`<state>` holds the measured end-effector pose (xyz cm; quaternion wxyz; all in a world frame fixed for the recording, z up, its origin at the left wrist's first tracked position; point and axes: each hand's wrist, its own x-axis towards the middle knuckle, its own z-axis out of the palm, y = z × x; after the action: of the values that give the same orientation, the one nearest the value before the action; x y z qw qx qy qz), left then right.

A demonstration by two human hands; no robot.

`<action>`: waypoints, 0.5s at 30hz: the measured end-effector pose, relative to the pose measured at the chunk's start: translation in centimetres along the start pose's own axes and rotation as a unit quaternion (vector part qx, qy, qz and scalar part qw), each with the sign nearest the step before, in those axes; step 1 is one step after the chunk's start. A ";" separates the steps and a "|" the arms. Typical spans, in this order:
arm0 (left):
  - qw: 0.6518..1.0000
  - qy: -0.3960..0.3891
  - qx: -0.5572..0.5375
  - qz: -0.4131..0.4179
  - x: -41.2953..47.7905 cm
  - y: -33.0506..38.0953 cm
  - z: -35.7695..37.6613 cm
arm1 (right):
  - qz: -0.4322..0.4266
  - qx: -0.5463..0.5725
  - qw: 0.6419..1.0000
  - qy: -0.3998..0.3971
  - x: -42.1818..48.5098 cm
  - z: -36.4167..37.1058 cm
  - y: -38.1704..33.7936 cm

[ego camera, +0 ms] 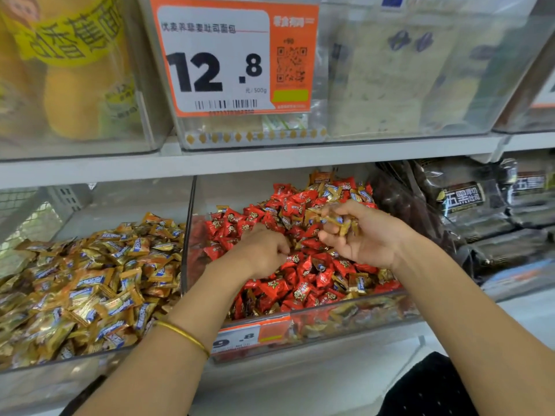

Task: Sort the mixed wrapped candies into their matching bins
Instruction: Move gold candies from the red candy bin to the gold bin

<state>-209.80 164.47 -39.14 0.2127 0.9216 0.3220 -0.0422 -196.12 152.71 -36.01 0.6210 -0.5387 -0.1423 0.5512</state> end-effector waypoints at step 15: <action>0.994 -0.010 0.107 -0.036 -2.4 -1.7 -3.2 | -0.204 -0.443 0.873 0.019 2.5 3.8 2.0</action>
<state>-212.90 165.63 -36.29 0.1143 0.9265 0.3462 -0.0929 -199.25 156.37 -37.19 0.4185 -0.7267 -0.4667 0.2811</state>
